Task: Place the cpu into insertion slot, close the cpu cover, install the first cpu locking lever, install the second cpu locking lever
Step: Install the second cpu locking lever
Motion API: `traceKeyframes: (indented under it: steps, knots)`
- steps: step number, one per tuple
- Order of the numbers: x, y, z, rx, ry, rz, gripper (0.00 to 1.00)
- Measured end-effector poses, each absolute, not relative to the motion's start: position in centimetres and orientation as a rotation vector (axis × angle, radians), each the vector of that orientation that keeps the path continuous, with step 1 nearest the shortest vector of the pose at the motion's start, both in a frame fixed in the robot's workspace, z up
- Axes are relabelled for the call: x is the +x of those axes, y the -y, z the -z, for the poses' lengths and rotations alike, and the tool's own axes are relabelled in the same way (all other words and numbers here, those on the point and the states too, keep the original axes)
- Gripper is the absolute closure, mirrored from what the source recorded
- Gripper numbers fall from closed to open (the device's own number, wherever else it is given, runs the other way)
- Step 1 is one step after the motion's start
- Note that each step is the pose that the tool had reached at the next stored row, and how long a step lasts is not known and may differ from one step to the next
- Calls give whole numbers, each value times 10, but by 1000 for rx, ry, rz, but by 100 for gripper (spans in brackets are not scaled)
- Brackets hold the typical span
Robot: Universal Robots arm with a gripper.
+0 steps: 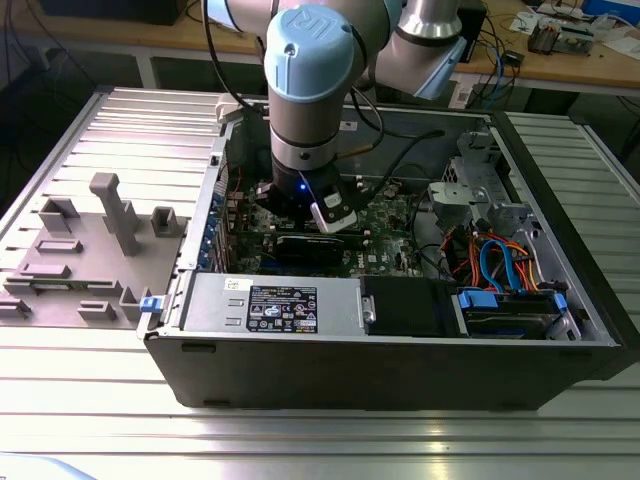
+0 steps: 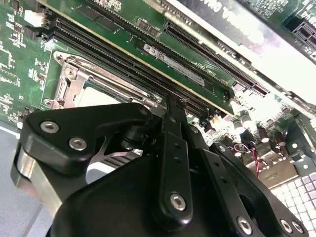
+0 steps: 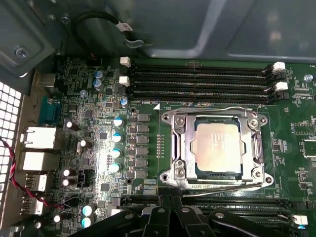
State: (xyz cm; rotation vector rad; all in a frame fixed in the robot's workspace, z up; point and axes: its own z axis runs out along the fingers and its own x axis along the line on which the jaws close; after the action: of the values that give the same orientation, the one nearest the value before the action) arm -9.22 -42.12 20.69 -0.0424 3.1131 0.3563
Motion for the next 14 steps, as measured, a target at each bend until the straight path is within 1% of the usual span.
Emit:
traceKeyframes:
  steps: [4,7,12,14]
  knots:
    - [-92,421,-204,-42,-3107,-403,89]
    - [-92,421,-201,-42,-3105,-421,89]
    - [-93,421,-198,-42,-3097,-471,89]
    - [-94,421,-196,-42,-3096,-478,89]
